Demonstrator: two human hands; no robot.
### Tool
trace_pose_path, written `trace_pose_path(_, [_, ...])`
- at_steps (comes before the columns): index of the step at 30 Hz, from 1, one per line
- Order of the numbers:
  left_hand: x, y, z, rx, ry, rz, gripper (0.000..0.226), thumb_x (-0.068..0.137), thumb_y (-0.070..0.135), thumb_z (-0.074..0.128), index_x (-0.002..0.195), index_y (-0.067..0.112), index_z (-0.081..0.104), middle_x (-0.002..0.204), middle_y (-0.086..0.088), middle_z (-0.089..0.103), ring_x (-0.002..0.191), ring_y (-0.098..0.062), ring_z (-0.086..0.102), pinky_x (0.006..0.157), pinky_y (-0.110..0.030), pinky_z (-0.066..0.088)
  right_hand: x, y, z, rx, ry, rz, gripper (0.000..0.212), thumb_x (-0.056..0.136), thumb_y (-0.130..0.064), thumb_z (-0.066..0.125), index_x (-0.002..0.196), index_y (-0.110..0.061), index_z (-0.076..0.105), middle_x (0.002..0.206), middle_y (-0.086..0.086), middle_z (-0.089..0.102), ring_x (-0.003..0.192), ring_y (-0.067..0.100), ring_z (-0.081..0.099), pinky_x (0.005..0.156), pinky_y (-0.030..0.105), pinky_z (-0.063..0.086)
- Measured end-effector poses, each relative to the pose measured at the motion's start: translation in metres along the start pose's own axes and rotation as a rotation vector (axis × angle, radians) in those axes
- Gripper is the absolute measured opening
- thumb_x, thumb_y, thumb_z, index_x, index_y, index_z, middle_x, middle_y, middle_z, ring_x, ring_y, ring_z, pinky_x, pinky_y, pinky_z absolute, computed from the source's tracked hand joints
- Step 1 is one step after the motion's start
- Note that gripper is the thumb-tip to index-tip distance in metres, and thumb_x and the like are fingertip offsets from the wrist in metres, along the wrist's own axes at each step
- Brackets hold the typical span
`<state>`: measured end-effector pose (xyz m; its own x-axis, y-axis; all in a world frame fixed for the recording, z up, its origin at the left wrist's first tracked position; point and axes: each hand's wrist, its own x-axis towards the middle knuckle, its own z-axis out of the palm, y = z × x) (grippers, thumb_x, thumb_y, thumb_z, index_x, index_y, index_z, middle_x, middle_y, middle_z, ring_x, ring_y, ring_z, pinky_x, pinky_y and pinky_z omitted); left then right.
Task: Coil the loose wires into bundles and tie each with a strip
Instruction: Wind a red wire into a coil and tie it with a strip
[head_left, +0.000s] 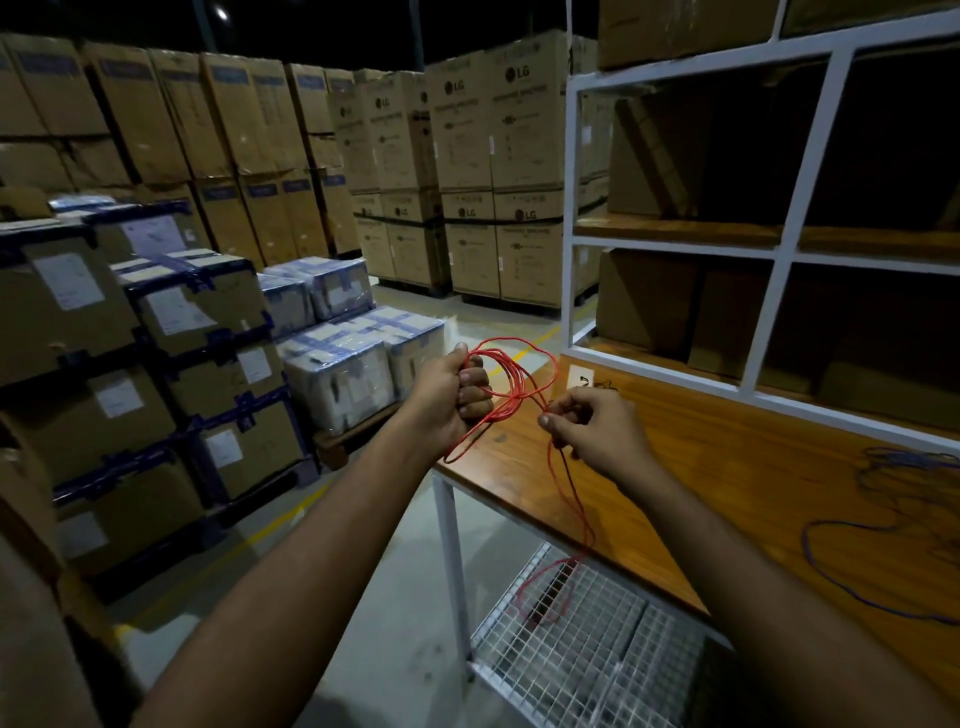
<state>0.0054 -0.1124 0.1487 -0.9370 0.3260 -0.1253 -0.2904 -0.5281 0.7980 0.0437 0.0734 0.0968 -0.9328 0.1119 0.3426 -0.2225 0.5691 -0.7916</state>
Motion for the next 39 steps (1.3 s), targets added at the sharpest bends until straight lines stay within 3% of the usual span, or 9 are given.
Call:
trace_pose_path(5, [-0.001,-0.002,-0.001,0.0,0.015,0.0,0.035,0.108,0.034,0.032,0.082,0.015,0.044,0.052,0.008,0.03,0.034,-0.003,0.023,0.032,-0.016,0.017,-0.003,0.01,-0.001,0.063,-0.087,0.075,0.006,0.085,-0.025,0.075,0.084,-0.021,0.07,0.083,0.003,0.068,0.079,0.02,0.065,0.066,0.039,0.057])
trace_pose_path(9, [-0.003,0.001,0.0,0.021,0.009,0.022,0.034,0.108,0.032,0.031,0.08,0.017,0.042,0.055,0.008,0.03,0.037,-0.003,0.024,0.037,-0.016,0.015,-0.007,0.014,-0.003,-0.156,-0.232,0.096,0.012,0.086,-0.027,0.071,0.081,-0.017,0.069,0.081,0.0,0.064,0.079,0.013,0.059,0.071,0.034,0.05])
trace_pose_path(13, [0.001,-0.006,0.001,0.044,0.003,-0.005,0.034,0.108,0.035,0.03,0.083,0.016,0.042,0.055,0.007,0.03,0.035,-0.003,0.023,0.032,-0.016,0.018,-0.007,0.012,0.0,-0.329,-0.411,0.155,0.016,0.087,-0.028,0.07,0.099,-0.017,0.07,0.091,0.0,0.067,0.086,0.015,0.063,0.081,0.038,0.055])
trace_pose_path(17, [0.004,-0.012,0.004,0.042,0.01,-0.033,0.036,0.108,0.037,0.03,0.083,0.015,0.044,0.058,0.007,0.028,0.035,-0.004,0.02,0.032,-0.017,0.017,-0.004,-0.001,-0.001,0.053,-0.371,0.097,0.029,0.083,-0.022,0.077,0.108,-0.028,0.063,0.101,-0.001,0.066,0.096,0.015,0.064,0.081,0.033,0.057])
trace_pose_path(22, [0.0,-0.004,0.008,0.04,0.017,0.01,0.037,0.108,0.034,0.031,0.08,0.014,0.045,0.055,0.007,0.028,0.036,-0.004,0.021,0.036,-0.018,0.015,-0.001,-0.012,-0.007,0.234,-0.165,-0.02,0.003,0.09,-0.028,0.071,0.088,-0.026,0.069,0.09,-0.003,0.069,0.091,0.015,0.064,0.075,0.031,0.051])
trace_pose_path(28, [-0.002,-0.002,0.005,0.04,-0.023,-0.008,0.033,0.108,0.035,0.032,0.083,0.016,0.043,0.066,0.005,0.025,0.037,-0.003,0.021,0.032,-0.017,0.02,-0.001,-0.006,-0.012,0.033,-0.483,0.148,0.025,0.087,-0.039,0.072,0.099,-0.017,0.072,0.092,-0.007,0.067,0.086,0.007,0.06,0.067,0.023,0.042])
trace_pose_path(31, [-0.002,-0.006,0.005,0.024,-0.03,-0.03,0.035,0.108,0.035,0.032,0.082,0.014,0.044,0.055,0.007,0.03,0.035,-0.003,0.022,0.031,-0.016,0.018,-0.003,-0.01,-0.012,0.229,-0.387,0.106,0.038,0.082,-0.031,0.079,0.115,-0.02,0.063,0.109,-0.002,0.067,0.102,0.012,0.063,0.078,0.022,0.049])
trace_pose_path(35, [-0.004,-0.004,0.007,0.014,-0.033,-0.01,0.036,0.108,0.034,0.032,0.081,0.014,0.044,0.052,0.008,0.031,0.035,-0.002,0.022,0.035,-0.016,0.015,-0.003,-0.021,-0.014,0.395,-0.335,0.109,0.017,0.091,-0.027,0.068,0.106,-0.019,0.067,0.106,0.004,0.07,0.102,0.019,0.065,0.084,0.032,0.053])
trace_pose_path(39, [-0.008,0.003,0.009,0.009,-0.027,0.006,0.036,0.108,0.034,0.031,0.079,0.016,0.044,0.058,0.007,0.028,0.037,-0.003,0.022,0.039,-0.016,0.014,-0.001,-0.011,-0.02,0.614,-0.384,0.257,0.019,0.092,-0.011,0.065,0.111,-0.014,0.067,0.105,0.006,0.07,0.097,0.021,0.066,0.081,0.036,0.054])
